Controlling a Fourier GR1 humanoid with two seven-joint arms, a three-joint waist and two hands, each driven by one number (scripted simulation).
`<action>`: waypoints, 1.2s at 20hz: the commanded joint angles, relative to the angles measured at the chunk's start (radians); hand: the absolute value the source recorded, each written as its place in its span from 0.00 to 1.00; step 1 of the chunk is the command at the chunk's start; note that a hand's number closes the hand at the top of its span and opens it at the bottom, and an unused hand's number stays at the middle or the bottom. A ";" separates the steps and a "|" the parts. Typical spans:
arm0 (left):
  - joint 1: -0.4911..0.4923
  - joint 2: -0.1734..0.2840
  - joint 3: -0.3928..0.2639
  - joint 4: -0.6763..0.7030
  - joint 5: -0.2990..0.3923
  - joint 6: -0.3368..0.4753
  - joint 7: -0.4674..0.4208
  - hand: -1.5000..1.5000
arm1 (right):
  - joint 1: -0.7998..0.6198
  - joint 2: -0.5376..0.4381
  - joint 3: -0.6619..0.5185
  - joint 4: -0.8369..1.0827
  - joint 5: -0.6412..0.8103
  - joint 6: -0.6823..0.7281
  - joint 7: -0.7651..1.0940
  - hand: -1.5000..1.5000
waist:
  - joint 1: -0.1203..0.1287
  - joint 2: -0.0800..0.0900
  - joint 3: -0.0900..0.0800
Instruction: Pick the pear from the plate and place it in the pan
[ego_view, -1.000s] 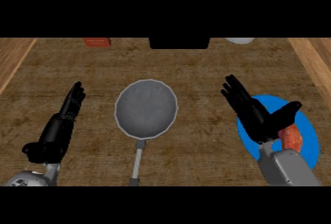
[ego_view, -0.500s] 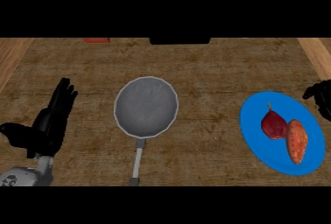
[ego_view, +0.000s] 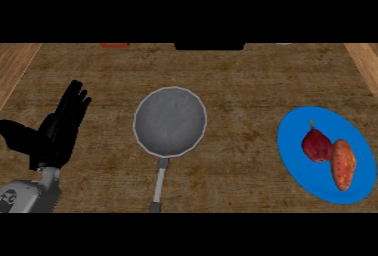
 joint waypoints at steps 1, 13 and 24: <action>-0.043 0.024 0.020 0.001 -0.001 -0.012 0.062 0.50 | -0.080 -0.093 0.017 0.119 0.117 0.050 -0.126 0.00 | 0.011 -0.003 -0.002; -0.050 -0.001 0.041 0.018 0.001 -0.059 0.061 0.50 | -0.369 -0.125 0.282 0.203 0.469 -0.026 -0.047 0.00 | 0.034 0.001 -0.003; -0.005 -0.039 0.056 -0.004 -0.040 -0.046 0.056 0.50 | -0.401 -0.102 0.497 0.143 0.701 0.090 -0.013 0.00 | 0.004 -0.008 -0.005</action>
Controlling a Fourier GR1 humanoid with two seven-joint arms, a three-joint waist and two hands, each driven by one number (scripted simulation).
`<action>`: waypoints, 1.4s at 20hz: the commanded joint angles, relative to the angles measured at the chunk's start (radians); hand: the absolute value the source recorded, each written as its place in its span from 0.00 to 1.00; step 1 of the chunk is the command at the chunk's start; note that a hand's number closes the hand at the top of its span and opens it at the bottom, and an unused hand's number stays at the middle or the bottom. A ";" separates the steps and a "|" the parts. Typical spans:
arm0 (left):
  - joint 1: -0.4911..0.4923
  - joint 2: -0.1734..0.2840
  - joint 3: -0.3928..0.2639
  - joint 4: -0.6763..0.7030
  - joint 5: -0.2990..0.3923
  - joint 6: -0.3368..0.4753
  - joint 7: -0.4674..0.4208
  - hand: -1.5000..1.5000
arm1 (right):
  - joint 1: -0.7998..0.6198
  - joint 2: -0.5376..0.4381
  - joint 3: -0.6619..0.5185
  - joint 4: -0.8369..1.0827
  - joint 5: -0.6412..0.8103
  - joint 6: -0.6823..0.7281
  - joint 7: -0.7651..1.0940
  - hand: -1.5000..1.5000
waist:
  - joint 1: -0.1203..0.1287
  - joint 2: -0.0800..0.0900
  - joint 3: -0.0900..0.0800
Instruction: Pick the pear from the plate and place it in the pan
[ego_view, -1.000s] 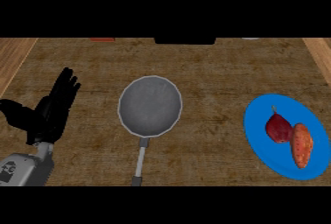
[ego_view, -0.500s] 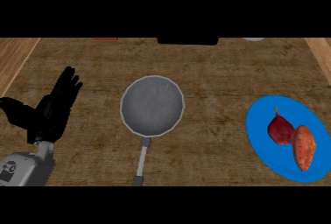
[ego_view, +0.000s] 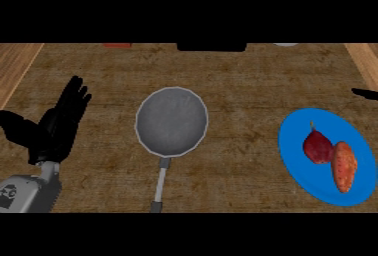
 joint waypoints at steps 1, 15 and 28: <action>-0.016 -0.026 0.003 0.016 -0.041 0.010 0.012 0.50 | -0.025 0.015 0.031 -0.011 0.072 0.062 -0.028 0.00 | -0.014 -0.003 0.000; 0.070 -0.046 0.083 -0.076 -0.071 -0.065 0.027 0.50 | 0.112 0.058 -0.064 -0.340 0.182 -0.010 0.201 0.00 | -0.020 -0.006 0.000; 0.006 -0.120 0.104 -0.037 -0.150 -0.082 0.074 0.50 | 0.053 0.208 -0.080 -0.265 0.361 0.021 0.302 0.00 | -0.015 -0.002 0.000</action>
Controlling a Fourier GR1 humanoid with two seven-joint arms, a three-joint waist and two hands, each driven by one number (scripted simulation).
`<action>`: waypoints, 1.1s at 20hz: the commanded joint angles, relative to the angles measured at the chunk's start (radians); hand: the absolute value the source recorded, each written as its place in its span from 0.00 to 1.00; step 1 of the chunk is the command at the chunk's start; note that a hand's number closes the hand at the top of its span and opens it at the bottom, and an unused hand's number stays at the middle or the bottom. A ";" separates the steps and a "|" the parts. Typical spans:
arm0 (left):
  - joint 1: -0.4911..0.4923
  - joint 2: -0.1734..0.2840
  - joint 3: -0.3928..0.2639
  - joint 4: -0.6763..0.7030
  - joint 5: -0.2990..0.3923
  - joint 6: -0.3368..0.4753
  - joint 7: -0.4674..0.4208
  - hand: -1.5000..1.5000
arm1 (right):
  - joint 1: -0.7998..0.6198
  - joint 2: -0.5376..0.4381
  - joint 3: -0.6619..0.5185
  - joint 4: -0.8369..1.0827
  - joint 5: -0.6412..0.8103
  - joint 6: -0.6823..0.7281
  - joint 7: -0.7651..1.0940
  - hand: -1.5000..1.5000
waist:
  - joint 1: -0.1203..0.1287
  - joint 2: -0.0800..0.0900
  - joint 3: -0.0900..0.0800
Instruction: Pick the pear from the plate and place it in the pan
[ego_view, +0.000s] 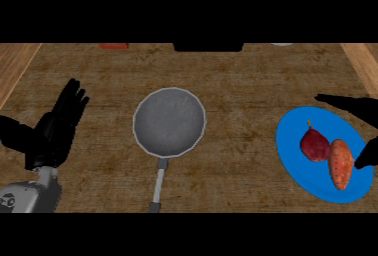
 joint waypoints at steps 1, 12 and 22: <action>-0.056 -0.020 0.025 0.022 -0.033 0.003 0.031 0.50 | 0.000 0.017 -0.029 0.074 0.068 -0.028 -0.060 0.00 | -0.002 0.001 0.000; -0.057 -0.060 0.067 0.054 -0.055 -0.056 0.032 0.50 | -0.052 0.154 -0.039 0.177 0.186 -0.059 -0.065 0.00 | -0.002 0.000 0.000; 0.006 -0.051 0.109 -0.014 -0.059 -0.128 0.003 0.50 | -0.149 0.227 -0.078 0.428 0.266 -0.157 -0.161 0.00 | 0.011 0.003 0.001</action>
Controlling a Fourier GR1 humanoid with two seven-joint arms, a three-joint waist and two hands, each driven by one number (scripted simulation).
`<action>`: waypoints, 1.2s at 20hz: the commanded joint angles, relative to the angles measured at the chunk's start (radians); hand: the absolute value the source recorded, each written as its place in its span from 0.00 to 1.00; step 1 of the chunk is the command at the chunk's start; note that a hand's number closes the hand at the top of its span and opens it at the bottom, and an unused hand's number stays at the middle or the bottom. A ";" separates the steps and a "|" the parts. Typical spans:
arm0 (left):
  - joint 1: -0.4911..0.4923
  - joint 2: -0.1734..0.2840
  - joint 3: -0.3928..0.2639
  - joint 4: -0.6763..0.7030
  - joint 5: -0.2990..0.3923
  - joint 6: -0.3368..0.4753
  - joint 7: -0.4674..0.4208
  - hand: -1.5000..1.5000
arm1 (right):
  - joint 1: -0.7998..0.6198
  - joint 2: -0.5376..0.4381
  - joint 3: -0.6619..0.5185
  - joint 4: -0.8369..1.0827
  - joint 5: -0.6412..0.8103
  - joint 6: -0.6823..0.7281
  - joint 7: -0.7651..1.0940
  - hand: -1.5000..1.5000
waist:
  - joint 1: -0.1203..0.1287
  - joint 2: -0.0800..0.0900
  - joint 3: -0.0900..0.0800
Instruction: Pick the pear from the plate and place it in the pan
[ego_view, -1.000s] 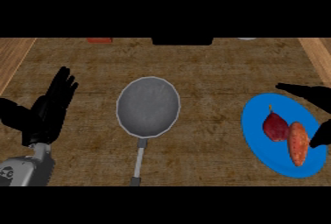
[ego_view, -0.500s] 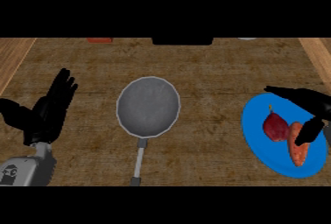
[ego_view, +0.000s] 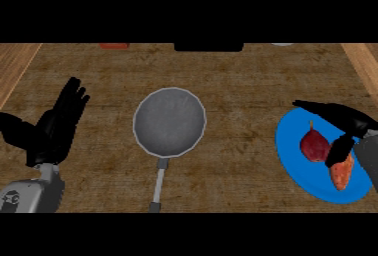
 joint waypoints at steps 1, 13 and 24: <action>-0.012 -0.025 0.001 0.031 -0.026 -0.002 -0.025 0.50 | -0.053 0.079 -0.001 0.118 0.042 -0.044 0.011 0.00 | 0.003 0.002 0.000; 0.040 -0.043 0.027 -0.013 -0.026 -0.035 -0.005 0.50 | 0.001 0.128 -0.018 0.113 0.073 -0.145 -0.117 1.00 | -0.004 -0.002 0.000; -0.012 -0.035 0.037 0.017 -0.045 -0.043 0.021 0.50 | -0.134 0.447 -0.023 0.126 0.113 -0.294 0.230 1.00 | 0.003 -0.019 -0.007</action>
